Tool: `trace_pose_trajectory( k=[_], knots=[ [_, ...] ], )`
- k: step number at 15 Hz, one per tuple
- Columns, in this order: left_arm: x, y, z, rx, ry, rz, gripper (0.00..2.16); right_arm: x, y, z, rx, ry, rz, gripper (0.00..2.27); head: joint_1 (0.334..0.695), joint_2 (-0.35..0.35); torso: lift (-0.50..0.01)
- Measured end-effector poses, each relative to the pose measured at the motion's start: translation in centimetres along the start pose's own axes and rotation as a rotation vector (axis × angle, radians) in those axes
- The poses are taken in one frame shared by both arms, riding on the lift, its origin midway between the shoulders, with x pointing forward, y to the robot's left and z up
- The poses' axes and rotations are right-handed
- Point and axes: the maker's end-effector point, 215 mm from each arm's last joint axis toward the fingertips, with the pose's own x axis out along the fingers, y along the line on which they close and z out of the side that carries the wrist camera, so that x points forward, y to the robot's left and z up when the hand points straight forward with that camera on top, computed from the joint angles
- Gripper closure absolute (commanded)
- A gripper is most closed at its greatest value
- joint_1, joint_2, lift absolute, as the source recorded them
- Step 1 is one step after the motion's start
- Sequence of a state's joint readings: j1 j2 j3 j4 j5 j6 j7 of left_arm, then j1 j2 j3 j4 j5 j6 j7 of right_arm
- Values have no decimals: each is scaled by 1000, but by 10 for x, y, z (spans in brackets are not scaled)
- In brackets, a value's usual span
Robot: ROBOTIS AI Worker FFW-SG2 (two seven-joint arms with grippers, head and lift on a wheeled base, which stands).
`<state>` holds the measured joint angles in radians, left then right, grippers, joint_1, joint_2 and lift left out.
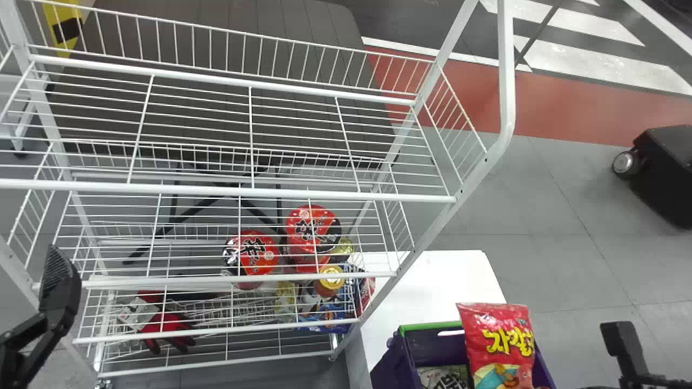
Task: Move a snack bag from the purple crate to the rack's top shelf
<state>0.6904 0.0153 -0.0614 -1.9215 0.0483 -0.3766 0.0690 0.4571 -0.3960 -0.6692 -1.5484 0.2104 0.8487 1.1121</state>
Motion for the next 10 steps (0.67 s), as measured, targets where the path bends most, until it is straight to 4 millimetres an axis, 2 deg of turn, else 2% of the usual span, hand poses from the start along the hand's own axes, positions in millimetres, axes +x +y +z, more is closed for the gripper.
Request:
trace_pose_trajectory(
  k=[10],
  knots=[
    [1,3,-4,11,3,3,76,6,12,3,-33,-13,8,1983,695,-350,-61]
  ],
)
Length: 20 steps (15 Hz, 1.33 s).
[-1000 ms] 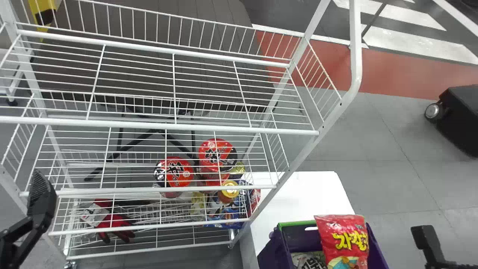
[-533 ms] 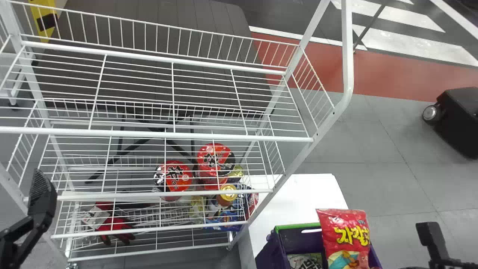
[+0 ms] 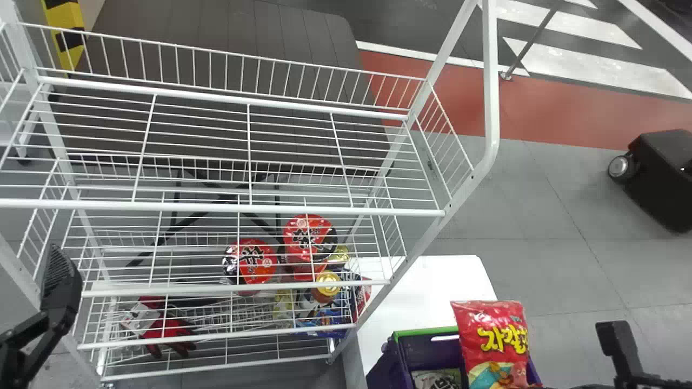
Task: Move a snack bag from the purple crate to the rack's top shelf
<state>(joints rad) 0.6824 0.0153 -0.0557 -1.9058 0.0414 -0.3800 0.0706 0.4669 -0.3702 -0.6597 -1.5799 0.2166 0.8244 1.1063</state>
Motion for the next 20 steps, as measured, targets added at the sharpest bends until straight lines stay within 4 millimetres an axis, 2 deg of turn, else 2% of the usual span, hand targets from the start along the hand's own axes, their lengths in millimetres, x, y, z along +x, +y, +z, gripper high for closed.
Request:
trace_pose_trajectory(
  k=[6,14,20],
  knots=[
    [-1,-1,4,-2,-6,-2,76,-5,1,0,-11,3,-13,1986,695,-350,-37],
    [2,-5,1,6,-1,-7,76,-19,13,17,-2,-17,-5,1986,695,-350,-5],
    [5,-5,1,14,-3,-10,76,-18,20,19,5,-11,4,1983,695,-350,10]
  ],
)
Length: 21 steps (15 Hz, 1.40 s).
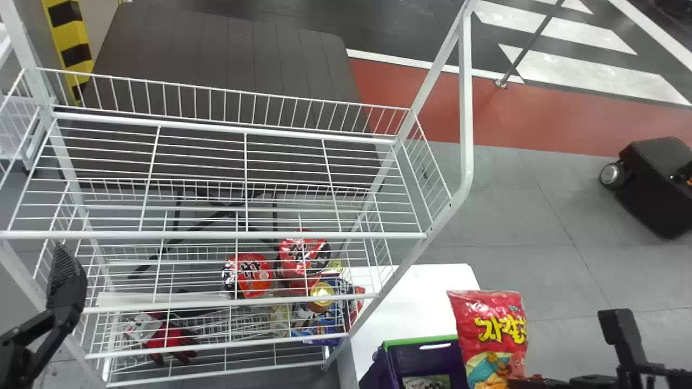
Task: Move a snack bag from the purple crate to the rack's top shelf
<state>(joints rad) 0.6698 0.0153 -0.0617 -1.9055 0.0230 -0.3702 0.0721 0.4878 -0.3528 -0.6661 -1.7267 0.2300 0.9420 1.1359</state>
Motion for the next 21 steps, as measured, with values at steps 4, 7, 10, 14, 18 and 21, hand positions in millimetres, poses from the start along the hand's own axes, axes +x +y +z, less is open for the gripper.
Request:
trace_pose_trajectory(
  k=[4,7,10,14,18,21],
  knots=[
    [5,0,0,1,-3,0,76,-4,5,2,14,-6,17,1983,695,-350,1],
    [8,0,-6,2,2,3,76,-26,19,19,1,-72,37,1983,695,-350,1],
    [10,0,-12,0,10,6,76,-91,57,73,-29,-256,141,1983,695,-350,1],
    [11,-3,-10,-13,4,3,76,-166,99,134,-11,-479,196,1986,695,-350,1],
    [11,-4,-12,-12,9,0,76,-195,176,187,-64,-657,348,1983,695,-350,1],
    [11,-10,-14,-17,11,-3,76,-178,230,219,-109,-699,424,1983,695,-248,1]
  ],
)
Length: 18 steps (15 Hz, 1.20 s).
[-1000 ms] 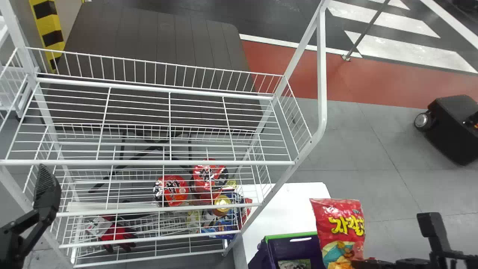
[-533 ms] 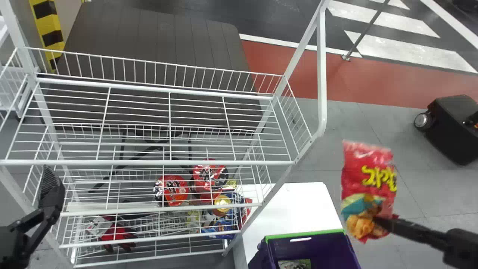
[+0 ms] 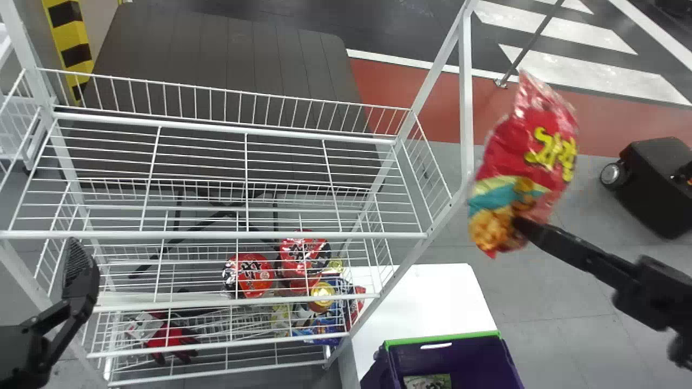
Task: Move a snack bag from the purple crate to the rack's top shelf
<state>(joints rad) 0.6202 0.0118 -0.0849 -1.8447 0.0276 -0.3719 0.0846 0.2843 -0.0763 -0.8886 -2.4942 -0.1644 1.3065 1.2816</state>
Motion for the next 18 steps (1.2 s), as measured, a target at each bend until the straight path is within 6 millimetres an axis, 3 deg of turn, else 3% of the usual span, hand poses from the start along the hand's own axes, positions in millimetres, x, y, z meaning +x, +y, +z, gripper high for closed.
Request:
trace_pose_trajectory(
  k=[5,8,10,12,15,18],
  knots=[
    [-1,-4,-4,8,6,-8,76,93,45,-2,-70,-14,99,1983,695,-132,1],
    [-1,-5,-5,17,9,-11,76,162,67,-6,-195,-45,95,1983,695,-44,1],
    [-2,-7,-8,23,14,-14,76,214,96,-8,-277,-95,109,1983,695,36,1],
    [-2,-11,-12,24,25,-20,76,253,127,-8,-355,-147,144,1983,695,85,1],
    [-1,-10,-20,30,51,-26,76,300,154,-20,-404,-183,173,1983,695,142,1],
    [7,-12,-22,33,55,-38,76,332,156,-26,-367,-206,153,1983,695,165,1]
  ],
)
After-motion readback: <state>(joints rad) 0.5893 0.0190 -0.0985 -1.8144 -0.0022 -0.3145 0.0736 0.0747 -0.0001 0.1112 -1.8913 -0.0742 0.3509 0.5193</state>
